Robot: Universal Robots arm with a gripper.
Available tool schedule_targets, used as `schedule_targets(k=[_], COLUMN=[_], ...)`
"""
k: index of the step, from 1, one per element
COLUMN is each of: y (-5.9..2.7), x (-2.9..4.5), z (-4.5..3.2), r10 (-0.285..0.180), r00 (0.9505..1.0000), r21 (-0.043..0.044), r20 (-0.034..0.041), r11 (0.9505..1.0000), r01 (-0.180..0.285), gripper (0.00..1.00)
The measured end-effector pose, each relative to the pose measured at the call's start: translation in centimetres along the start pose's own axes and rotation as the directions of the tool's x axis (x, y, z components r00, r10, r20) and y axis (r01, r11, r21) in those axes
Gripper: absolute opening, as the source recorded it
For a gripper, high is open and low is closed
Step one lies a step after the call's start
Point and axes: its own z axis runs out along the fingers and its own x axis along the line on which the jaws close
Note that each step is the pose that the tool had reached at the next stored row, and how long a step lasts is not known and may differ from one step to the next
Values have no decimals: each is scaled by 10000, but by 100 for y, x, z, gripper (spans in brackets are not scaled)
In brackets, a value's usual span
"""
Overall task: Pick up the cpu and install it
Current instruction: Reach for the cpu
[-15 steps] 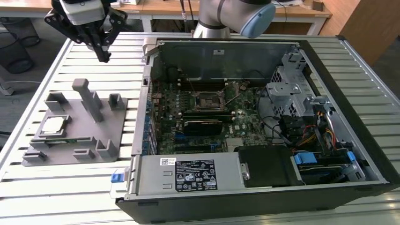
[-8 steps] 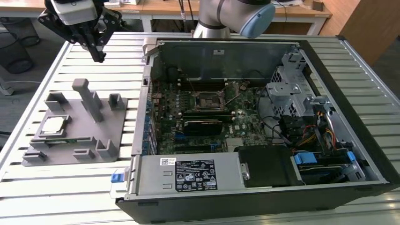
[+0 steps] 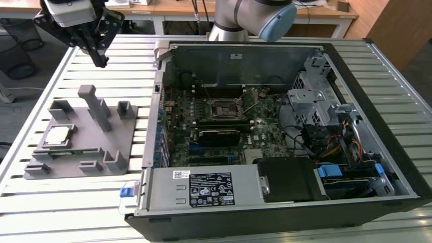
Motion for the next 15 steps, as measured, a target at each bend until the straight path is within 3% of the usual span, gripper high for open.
schedule_targets(k=[15], y=[-13], x=[172], z=[-2], r10=[1], r00=[10000], r21=[1], r20=[-13], r11=[10000], r01=[-1], gripper=[11])
